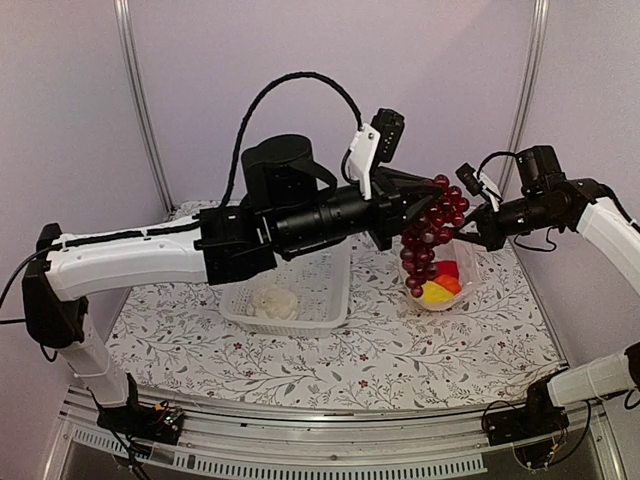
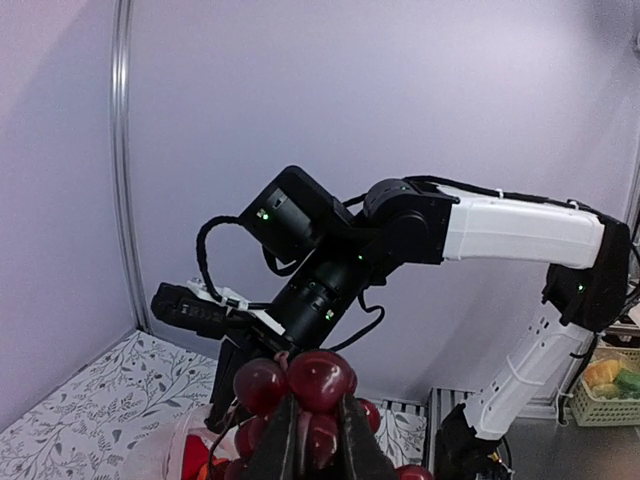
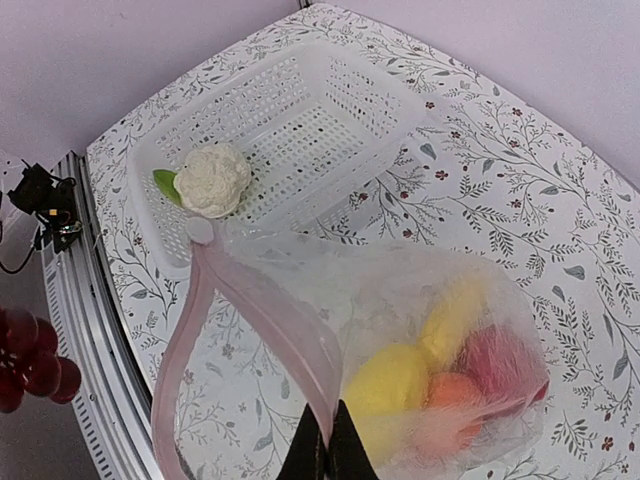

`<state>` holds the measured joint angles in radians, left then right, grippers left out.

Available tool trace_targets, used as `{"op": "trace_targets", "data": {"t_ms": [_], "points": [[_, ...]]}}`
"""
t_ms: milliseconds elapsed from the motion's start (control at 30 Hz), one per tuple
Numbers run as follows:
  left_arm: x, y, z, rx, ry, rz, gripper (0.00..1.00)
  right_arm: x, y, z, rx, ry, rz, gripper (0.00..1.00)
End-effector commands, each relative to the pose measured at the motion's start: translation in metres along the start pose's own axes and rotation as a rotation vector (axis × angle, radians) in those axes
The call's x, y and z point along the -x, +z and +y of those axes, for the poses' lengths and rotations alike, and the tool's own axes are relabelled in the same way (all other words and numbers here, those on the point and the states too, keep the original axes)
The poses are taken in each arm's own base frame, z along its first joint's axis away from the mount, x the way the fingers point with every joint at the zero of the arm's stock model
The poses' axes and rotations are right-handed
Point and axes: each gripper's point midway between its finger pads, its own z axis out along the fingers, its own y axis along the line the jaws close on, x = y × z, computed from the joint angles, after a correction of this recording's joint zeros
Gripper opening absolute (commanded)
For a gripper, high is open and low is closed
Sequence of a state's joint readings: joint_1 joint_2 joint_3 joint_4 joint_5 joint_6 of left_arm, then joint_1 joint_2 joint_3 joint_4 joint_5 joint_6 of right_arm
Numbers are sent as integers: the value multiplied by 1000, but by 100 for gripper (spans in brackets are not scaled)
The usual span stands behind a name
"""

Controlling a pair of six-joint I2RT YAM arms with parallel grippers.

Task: Place the food in the zip-top bag and seal the zipper
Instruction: Place the fake fruit in the zipper food storage bag.

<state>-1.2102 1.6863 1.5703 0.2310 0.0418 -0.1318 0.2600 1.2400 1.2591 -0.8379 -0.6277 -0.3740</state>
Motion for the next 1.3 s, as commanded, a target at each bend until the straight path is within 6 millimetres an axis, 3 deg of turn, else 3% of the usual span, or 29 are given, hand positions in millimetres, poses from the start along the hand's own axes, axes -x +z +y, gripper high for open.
{"op": "trace_targets", "data": {"t_ms": [0, 167, 333, 567, 667, 767, 833, 933, 1067, 1133, 1267], "points": [[-1, 26, -6, -14, 51, -88, 0, 13, -8, 14, 63, 30, -9, 0], [-38, 54, 19, 107, 152, -45, 0, 17, -13, 19, 78, 45, -4, 0], [-61, 65, 37, 192, 225, -5, 0, 14, -11, 20, 96, 64, 12, 0], [-53, 60, 49, 271, 244, -38, 0, 13, -10, 21, 103, 75, 10, 0], [-67, 61, 52, 276, 275, 7, 0, 17, -12, 24, 116, 74, 4, 0], [-92, 64, 56, 284, 298, 74, 16, 18, -12, 25, 128, 76, 4, 0], [-100, 64, 59, 297, 297, 104, 38, 17, -11, 25, 131, 82, 6, 0], [-93, 61, 49, 298, 307, 104, 60, 20, -10, 21, 121, 86, 4, 0], [-61, 51, 14, 236, 362, 47, 73, 22, -6, 13, 99, 90, 11, 0], [-51, 44, -9, 162, 374, 42, 76, 23, -3, 10, 97, 96, 16, 0], [-75, 27, -55, -107, 350, 194, 70, 20, 0, 6, 79, 89, 24, 0]]}}
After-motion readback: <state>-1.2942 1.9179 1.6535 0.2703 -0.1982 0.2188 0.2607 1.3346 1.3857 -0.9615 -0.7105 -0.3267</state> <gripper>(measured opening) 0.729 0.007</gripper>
